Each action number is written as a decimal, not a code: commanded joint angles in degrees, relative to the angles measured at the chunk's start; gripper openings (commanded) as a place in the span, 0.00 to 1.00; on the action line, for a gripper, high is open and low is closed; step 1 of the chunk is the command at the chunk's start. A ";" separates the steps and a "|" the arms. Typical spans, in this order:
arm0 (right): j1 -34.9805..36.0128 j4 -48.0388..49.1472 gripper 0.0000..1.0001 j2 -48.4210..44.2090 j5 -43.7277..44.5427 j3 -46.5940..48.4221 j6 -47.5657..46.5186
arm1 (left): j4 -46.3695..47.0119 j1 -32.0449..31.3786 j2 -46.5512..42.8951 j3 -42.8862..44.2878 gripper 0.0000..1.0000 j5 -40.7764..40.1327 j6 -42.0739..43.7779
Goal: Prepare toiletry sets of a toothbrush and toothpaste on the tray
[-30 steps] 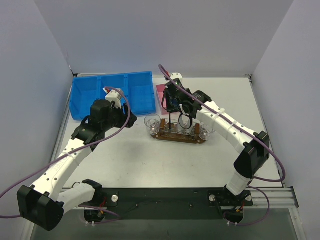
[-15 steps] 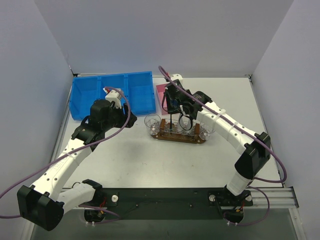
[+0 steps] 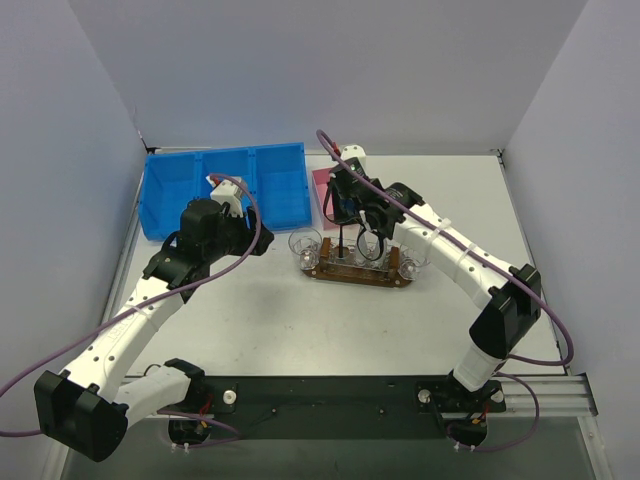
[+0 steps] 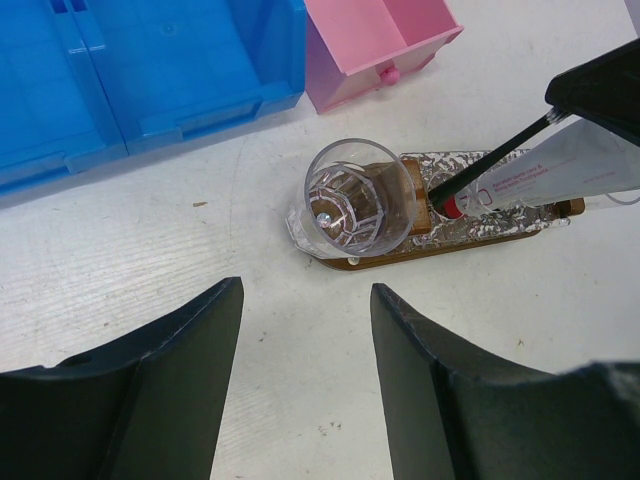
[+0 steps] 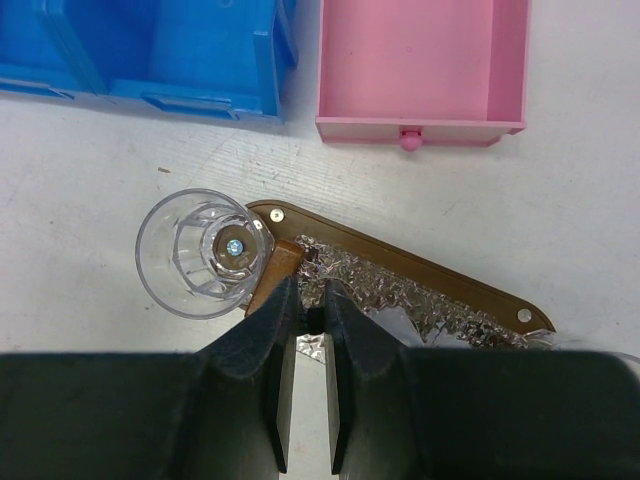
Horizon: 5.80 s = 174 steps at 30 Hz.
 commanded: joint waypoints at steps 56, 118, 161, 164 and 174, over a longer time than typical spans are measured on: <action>0.28 2.29 0.51 -4.60 3.94 0.39 -0.91 | 2.87 1.07 -2.04 0.05 0.64 0.48 -0.45; -23.71 3.08 0.40 -3.37 -8.45 5.39 5.59 | -9.70 34.74 64.84 45.84 0.41 2.33 30.13; -23.63 3.78 0.39 0.76 -14.16 10.32 2.78 | -1.79 31.22 43.94 32.32 0.00 -0.92 21.97; -23.71 3.70 0.39 0.24 -15.04 10.49 2.52 | -1.52 30.61 39.10 28.81 0.00 -3.11 21.87; -22.05 3.08 0.47 -4.77 -17.59 6.90 3.92 | -3.27 24.38 21.09 21.50 0.00 -6.55 22.84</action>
